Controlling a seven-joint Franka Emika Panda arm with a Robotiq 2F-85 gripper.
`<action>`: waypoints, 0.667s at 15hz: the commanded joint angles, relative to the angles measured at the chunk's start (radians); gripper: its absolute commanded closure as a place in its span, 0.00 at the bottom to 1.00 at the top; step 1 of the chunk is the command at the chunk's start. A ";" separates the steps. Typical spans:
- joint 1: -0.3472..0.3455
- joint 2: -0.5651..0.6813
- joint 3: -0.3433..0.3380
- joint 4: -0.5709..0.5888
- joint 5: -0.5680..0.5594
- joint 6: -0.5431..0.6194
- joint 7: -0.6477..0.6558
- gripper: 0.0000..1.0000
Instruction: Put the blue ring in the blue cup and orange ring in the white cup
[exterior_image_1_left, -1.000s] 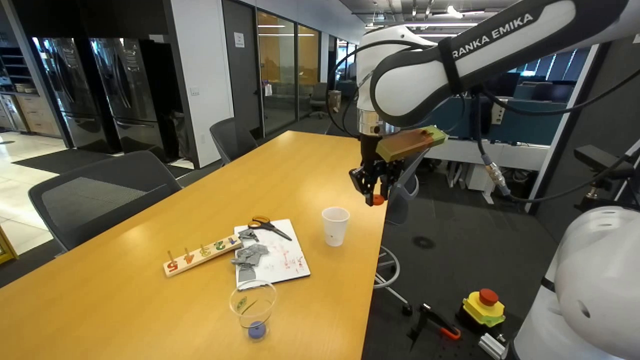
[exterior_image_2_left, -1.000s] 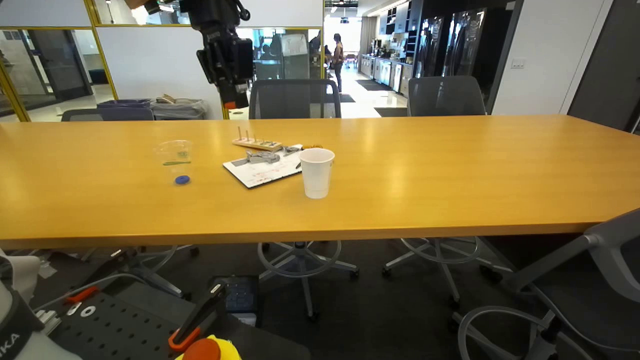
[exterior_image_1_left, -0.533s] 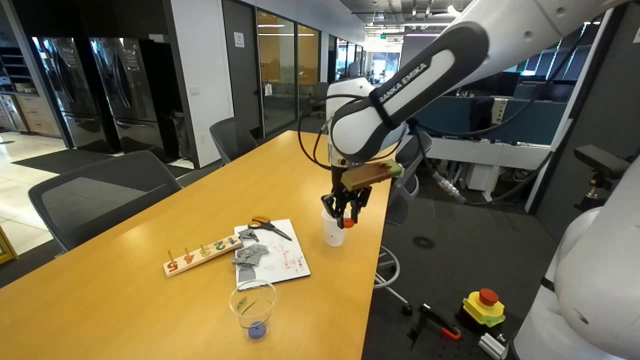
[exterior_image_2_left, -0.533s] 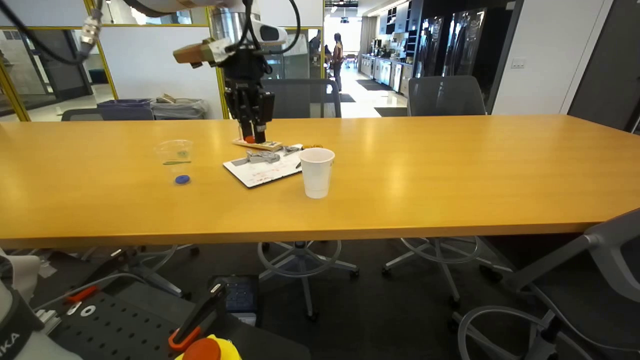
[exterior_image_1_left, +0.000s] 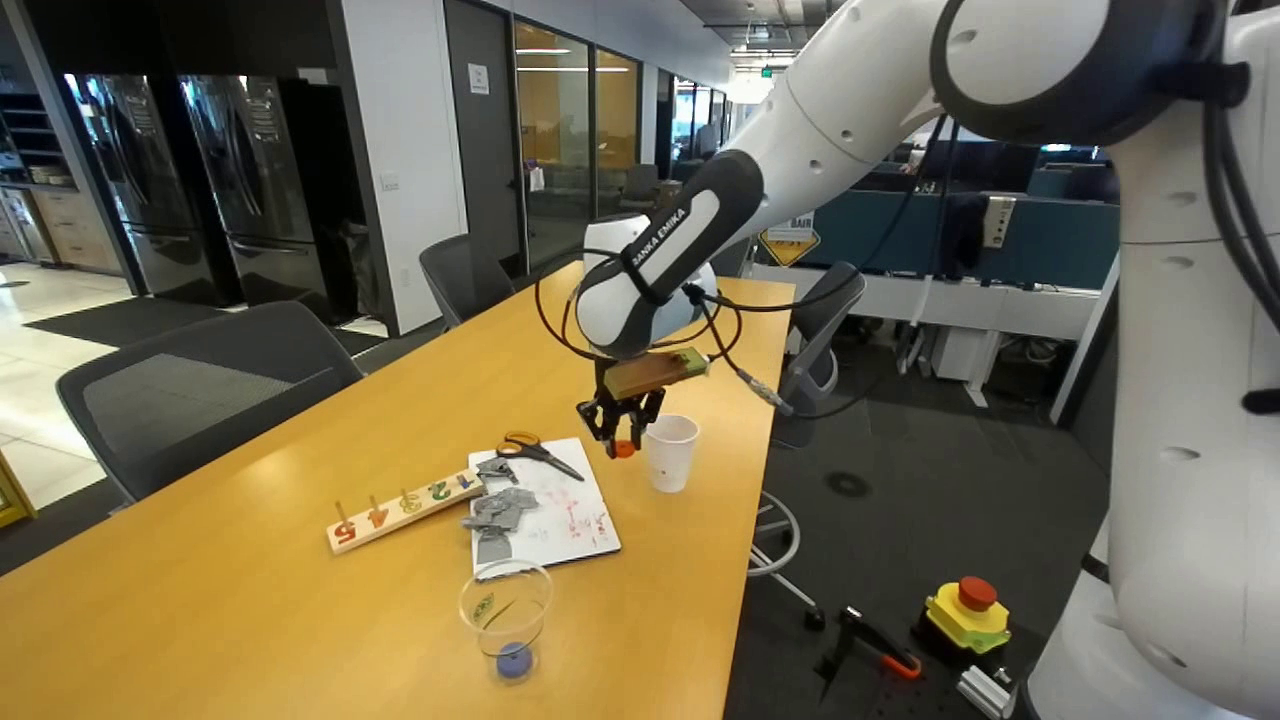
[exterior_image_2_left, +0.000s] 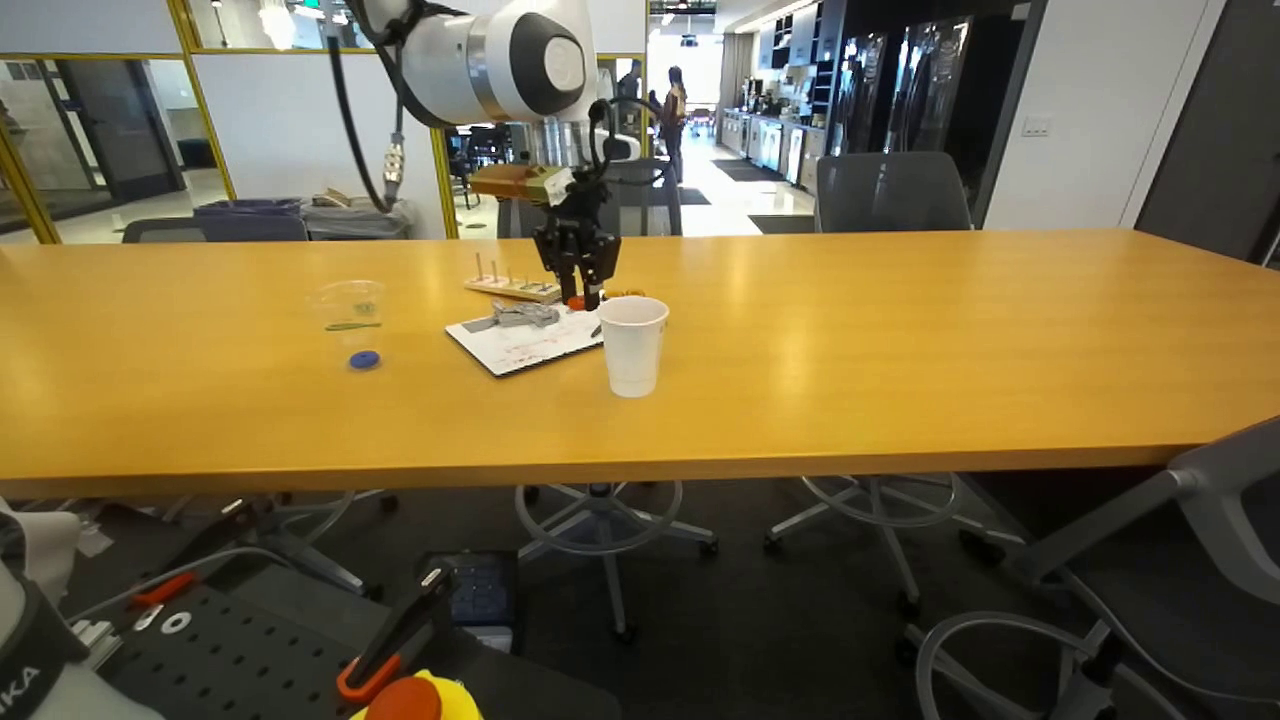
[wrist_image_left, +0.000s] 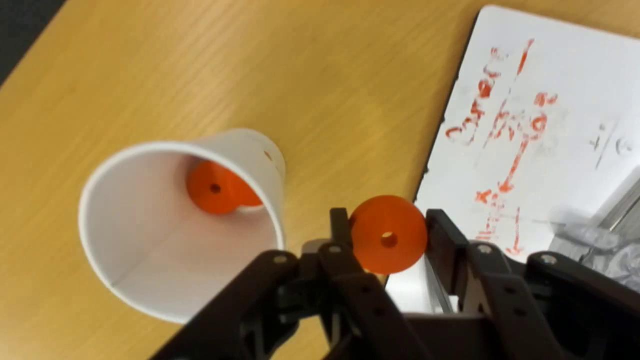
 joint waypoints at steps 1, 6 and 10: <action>0.008 0.069 -0.007 0.144 0.043 -0.040 -0.090 0.80; 0.032 0.061 -0.040 0.189 -0.012 -0.088 -0.083 0.81; 0.052 0.049 -0.079 0.205 -0.089 -0.160 -0.048 0.81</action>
